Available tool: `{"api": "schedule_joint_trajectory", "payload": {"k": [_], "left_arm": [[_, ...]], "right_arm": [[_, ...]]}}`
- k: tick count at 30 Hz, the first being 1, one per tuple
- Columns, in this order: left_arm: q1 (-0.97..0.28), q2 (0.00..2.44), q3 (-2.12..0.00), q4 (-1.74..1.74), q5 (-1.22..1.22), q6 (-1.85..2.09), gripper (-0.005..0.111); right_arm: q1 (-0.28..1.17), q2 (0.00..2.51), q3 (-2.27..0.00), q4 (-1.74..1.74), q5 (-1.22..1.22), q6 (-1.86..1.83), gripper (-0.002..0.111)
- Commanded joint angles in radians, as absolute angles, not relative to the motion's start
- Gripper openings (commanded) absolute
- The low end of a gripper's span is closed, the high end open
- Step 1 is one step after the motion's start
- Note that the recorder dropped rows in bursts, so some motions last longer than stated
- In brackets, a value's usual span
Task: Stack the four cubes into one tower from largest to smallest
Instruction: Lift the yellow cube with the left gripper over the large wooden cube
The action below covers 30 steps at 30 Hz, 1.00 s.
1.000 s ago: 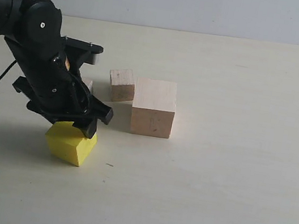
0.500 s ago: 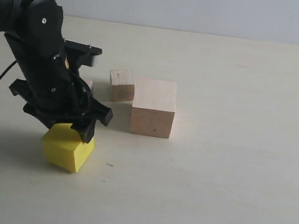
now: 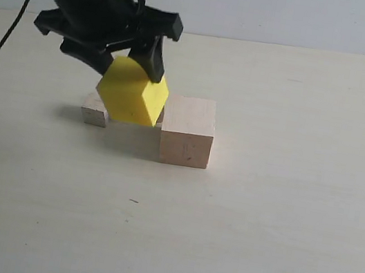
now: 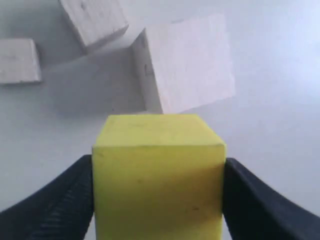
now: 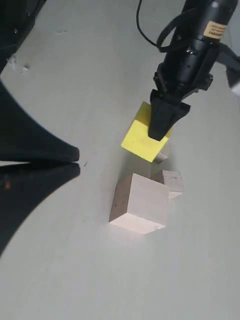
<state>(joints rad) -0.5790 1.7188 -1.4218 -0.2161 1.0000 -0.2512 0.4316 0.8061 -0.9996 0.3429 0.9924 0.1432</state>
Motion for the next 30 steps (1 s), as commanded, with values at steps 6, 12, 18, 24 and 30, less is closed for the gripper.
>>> {"api": "schedule_joint_trajectory", "payload": {"k": [6,12,18,24,30], "left_arm": [[-0.611,1.800,-1.611,-0.219,1.050,-0.345,0.000],[-0.651,1.915,-1.772,-0.113,1.135,-0.402,0.000],[-0.651,2.030,-1.903,-0.076,1.218,-0.450,0.000],[-0.666,2.102,-1.954,-0.068,1.221,-0.475,0.000],[-0.697,2.122,-1.960,-0.066,1.152,-0.478,0.000]], "right_arm": [[0.430,0.803,-0.994,0.350,0.978,0.139,0.000],[0.430,0.803,-0.994,0.360,0.978,0.139,0.000],[0.430,0.803,-0.994,0.362,0.978,0.139,0.000],[0.430,0.803,-0.994,0.362,0.978,0.141,0.000],[0.430,0.803,-0.994,0.362,0.982,0.141,0.000]]}}
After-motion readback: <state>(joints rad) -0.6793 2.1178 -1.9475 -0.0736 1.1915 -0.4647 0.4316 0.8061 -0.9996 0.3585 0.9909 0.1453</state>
